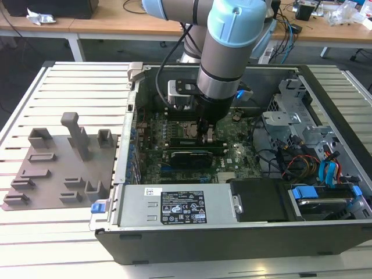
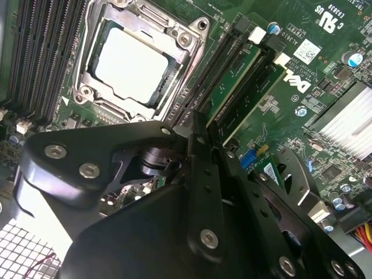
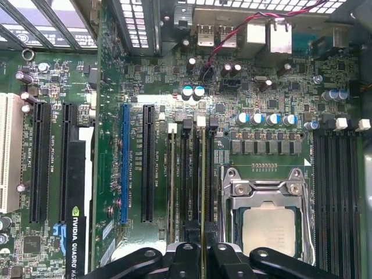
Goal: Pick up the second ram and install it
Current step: 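Insert the second ram into the second slot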
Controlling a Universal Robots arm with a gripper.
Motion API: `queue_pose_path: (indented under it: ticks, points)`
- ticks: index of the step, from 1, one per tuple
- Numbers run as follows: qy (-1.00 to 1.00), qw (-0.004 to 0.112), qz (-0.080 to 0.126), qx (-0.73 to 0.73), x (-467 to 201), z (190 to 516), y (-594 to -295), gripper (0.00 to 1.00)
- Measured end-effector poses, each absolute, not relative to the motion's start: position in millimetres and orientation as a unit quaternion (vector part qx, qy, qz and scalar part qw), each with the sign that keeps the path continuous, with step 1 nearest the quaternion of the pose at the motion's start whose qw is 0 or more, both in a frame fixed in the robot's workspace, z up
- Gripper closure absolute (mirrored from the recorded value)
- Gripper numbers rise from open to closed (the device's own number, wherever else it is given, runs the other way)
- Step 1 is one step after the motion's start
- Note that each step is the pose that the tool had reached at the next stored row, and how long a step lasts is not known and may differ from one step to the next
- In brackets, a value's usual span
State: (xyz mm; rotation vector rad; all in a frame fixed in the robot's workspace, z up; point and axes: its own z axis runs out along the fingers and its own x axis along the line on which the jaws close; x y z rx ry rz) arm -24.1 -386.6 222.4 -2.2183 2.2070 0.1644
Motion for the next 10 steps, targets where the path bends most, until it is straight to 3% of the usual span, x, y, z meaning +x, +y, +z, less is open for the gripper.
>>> queue_pose_path:
  ticks: [10]
  points:
    - [0.704, 0.004, 0.052, -0.708, -21.2, 216.0, -386.7, 0.86]
